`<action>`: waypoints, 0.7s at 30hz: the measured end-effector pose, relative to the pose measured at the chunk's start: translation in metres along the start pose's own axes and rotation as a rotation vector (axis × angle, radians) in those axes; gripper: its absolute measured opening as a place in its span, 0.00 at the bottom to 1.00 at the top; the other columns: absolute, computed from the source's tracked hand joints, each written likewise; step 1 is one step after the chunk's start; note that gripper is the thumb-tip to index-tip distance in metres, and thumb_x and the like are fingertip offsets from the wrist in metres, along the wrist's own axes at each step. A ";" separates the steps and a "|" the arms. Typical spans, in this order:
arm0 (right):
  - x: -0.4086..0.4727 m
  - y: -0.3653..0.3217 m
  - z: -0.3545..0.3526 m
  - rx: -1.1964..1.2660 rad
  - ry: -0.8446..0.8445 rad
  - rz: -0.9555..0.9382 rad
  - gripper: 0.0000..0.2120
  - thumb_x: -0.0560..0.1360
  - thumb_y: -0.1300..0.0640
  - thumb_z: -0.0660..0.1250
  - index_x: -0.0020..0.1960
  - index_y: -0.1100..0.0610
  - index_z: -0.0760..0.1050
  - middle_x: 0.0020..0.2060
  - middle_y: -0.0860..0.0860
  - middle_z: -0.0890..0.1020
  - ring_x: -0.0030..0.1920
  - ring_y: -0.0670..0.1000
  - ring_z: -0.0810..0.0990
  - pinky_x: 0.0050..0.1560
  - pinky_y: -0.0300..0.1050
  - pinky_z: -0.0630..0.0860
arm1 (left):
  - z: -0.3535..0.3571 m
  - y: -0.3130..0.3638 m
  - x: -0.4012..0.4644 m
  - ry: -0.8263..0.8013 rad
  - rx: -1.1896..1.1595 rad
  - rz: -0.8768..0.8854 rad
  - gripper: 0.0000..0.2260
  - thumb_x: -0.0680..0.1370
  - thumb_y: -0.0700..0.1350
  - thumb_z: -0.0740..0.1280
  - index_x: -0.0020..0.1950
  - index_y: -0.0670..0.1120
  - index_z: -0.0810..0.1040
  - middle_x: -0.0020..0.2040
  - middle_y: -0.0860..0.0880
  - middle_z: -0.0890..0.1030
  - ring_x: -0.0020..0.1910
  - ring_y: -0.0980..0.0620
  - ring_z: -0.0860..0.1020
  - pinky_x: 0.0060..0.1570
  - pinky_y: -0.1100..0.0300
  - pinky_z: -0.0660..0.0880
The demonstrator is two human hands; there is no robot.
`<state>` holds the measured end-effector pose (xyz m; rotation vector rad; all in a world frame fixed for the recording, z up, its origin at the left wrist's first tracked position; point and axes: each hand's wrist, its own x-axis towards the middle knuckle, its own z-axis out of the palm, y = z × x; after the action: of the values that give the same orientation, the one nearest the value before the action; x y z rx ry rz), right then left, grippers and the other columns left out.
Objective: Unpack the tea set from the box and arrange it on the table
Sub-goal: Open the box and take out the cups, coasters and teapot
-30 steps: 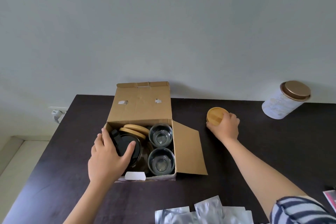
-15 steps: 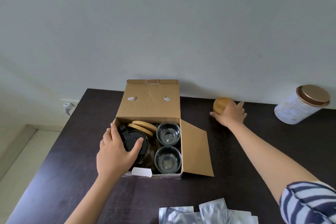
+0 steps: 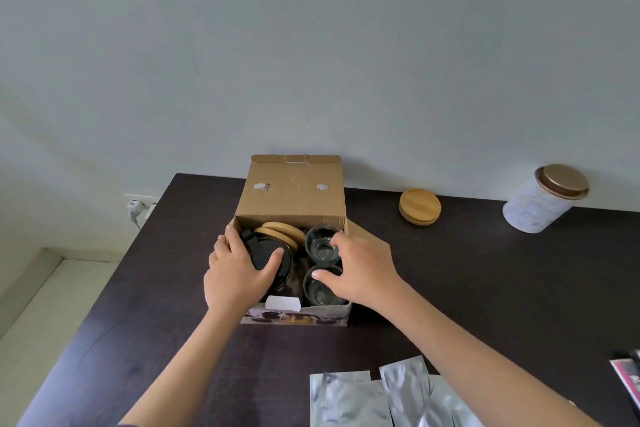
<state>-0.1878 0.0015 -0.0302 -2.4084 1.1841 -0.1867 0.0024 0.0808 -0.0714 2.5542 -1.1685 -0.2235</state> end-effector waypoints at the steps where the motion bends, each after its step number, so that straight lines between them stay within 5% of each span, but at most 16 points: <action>1: -0.001 -0.006 0.002 -0.048 -0.041 0.003 0.28 0.72 0.39 0.68 0.63 0.56 0.68 0.52 0.50 0.77 0.48 0.50 0.77 0.34 0.34 0.63 | 0.000 -0.001 0.000 0.000 -0.002 0.003 0.45 0.71 0.70 0.59 0.76 0.45 0.49 0.73 0.39 0.63 0.69 0.38 0.65 0.57 0.43 0.72; 4: 0.000 -0.018 0.008 -0.147 -0.114 0.039 0.34 0.70 0.36 0.69 0.64 0.58 0.64 0.46 0.51 0.76 0.42 0.51 0.78 0.33 0.40 0.71 | -0.001 -0.001 0.000 0.002 0.001 0.011 0.45 0.70 0.71 0.59 0.76 0.44 0.49 0.73 0.39 0.63 0.69 0.38 0.65 0.57 0.43 0.72; 10: 0.004 -0.031 0.010 -0.293 -0.139 0.068 0.44 0.68 0.34 0.69 0.71 0.62 0.58 0.54 0.55 0.79 0.46 0.54 0.80 0.33 0.42 0.69 | 0.000 -0.002 0.001 -0.005 -0.006 0.021 0.46 0.71 0.71 0.58 0.76 0.43 0.49 0.73 0.39 0.63 0.70 0.38 0.65 0.57 0.44 0.73; 21: 0.004 -0.034 0.010 -0.179 -0.069 0.099 0.28 0.66 0.40 0.69 0.56 0.58 0.68 0.39 0.49 0.75 0.37 0.48 0.76 0.32 0.43 0.76 | 0.001 -0.004 0.001 0.007 -0.009 0.036 0.46 0.70 0.72 0.58 0.76 0.43 0.50 0.72 0.39 0.64 0.68 0.38 0.66 0.56 0.45 0.74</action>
<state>-0.1582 0.0202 -0.0244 -2.4784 1.3345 0.0350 0.0058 0.0821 -0.0742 2.5220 -1.2074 -0.2107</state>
